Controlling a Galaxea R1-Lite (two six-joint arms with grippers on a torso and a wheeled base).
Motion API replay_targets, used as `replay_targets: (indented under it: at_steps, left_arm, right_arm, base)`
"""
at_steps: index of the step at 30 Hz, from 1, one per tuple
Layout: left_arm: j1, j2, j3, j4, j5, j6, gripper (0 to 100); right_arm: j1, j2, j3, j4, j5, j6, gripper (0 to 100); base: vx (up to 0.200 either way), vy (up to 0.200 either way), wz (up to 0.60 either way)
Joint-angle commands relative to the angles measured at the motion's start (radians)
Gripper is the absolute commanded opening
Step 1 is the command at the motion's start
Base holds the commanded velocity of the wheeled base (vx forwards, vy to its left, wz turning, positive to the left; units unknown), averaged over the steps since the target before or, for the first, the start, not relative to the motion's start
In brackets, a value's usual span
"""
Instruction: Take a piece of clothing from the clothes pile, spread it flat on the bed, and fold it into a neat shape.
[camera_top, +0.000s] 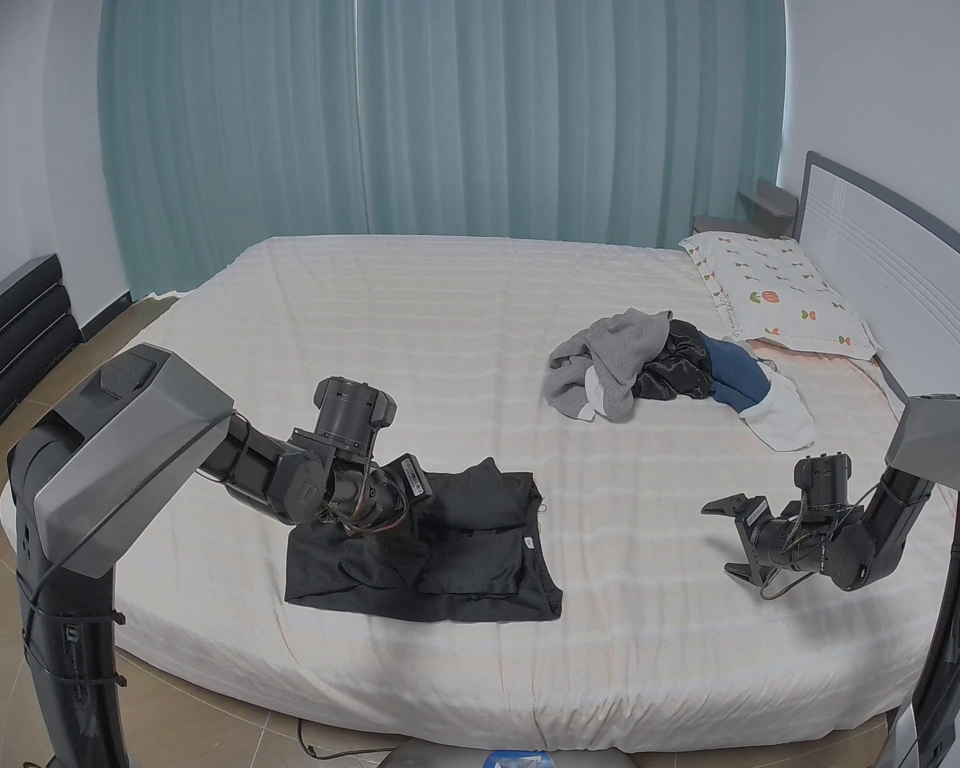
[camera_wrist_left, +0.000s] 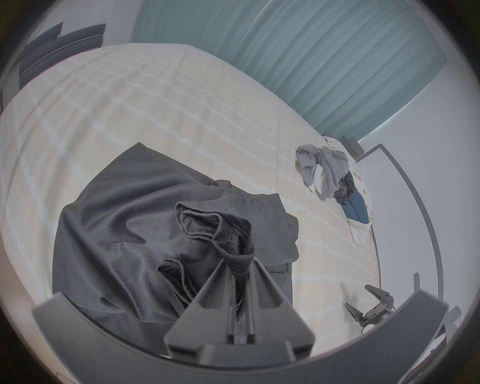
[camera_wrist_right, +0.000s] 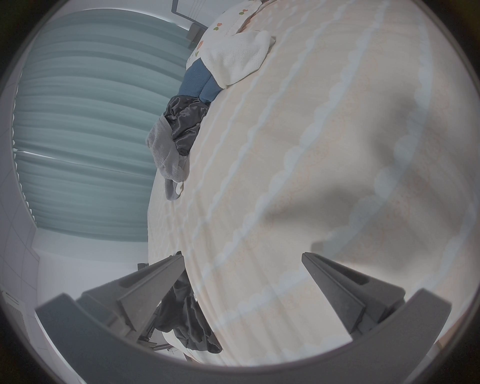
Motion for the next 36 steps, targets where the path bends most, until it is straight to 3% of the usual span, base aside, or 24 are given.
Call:
replay_targets:
  at_steps: [1,17,30,31,36]
  left_arm:
    - [-0.003,-0.007,-0.006,0.003,-0.001,-0.002,0]
    - [-0.054,0.007,-0.094,0.051,-0.001,-0.002,0]
    - [-0.054,0.053,-0.111,0.058,0.036,-0.002,0]
    - [-0.055,0.055,-0.111,0.057,0.046,-0.002,100]
    - [-0.055,0.047,-0.117,0.06,0.053,-0.005,100]
  right_arm:
    - [0.002,0.0,0.0,0.0,0.001,0.0,100]
    - [0.002,0.0,-0.003,0.0,0.001,-0.001,100]
    - [0.002,0.0,-0.003,0.0,0.001,-0.001,100]
    - [0.002,0.0,-0.003,0.0,0.0,-0.001,100]
    - [0.002,0.0,-0.002,0.0,0.001,-0.003,100]
  base:
    - [0.0,0.0,0.0]
    - [0.0,-0.188,0.0]
    - [0.0,0.0,0.0]
    - [0.0,0.0,0.0]
    - [0.0,0.0,0.0]
